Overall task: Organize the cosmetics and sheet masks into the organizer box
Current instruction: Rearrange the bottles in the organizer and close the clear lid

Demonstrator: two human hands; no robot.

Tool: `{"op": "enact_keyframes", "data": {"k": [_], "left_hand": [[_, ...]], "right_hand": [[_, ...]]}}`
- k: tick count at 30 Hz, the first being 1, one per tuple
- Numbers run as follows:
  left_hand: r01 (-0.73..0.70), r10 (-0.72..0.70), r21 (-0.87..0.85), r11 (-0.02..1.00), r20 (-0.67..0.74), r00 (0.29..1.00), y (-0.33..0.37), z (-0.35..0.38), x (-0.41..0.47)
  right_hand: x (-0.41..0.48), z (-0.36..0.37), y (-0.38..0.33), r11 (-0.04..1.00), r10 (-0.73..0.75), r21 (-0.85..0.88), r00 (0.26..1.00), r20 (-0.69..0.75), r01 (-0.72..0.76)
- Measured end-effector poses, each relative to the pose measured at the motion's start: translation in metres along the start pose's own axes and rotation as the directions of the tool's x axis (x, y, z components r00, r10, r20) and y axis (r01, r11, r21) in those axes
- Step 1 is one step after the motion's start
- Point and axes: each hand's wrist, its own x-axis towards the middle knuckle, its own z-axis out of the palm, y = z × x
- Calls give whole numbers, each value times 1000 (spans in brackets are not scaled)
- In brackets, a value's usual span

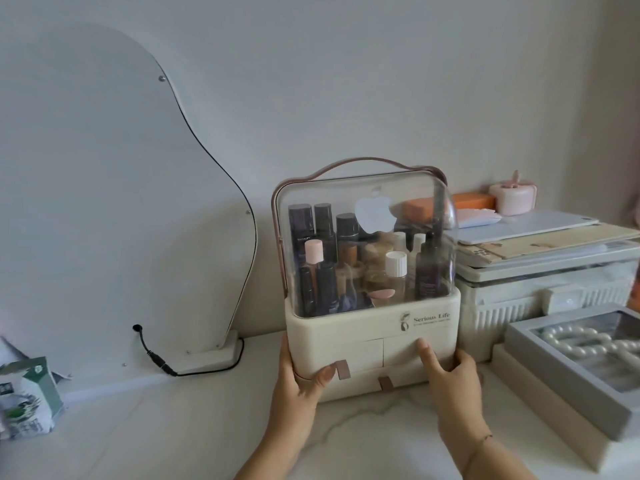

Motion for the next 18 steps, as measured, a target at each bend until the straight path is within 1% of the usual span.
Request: {"op": "enact_keyframes", "data": {"k": [3, 12, 18], "left_hand": [[5, -5, 21, 1000, -37, 999, -1, 4, 2], [22, -10, 86, 996, -136, 991, -10, 17, 12], [25, -10, 97, 995, -146, 989, -13, 16, 15]], "right_hand": [[4, 2, -2, 1000, 19, 4, 1000, -16, -19], [23, 16, -10, 995, 88, 39, 996, 4, -88], [26, 20, -3, 996, 86, 38, 996, 5, -86]]}}
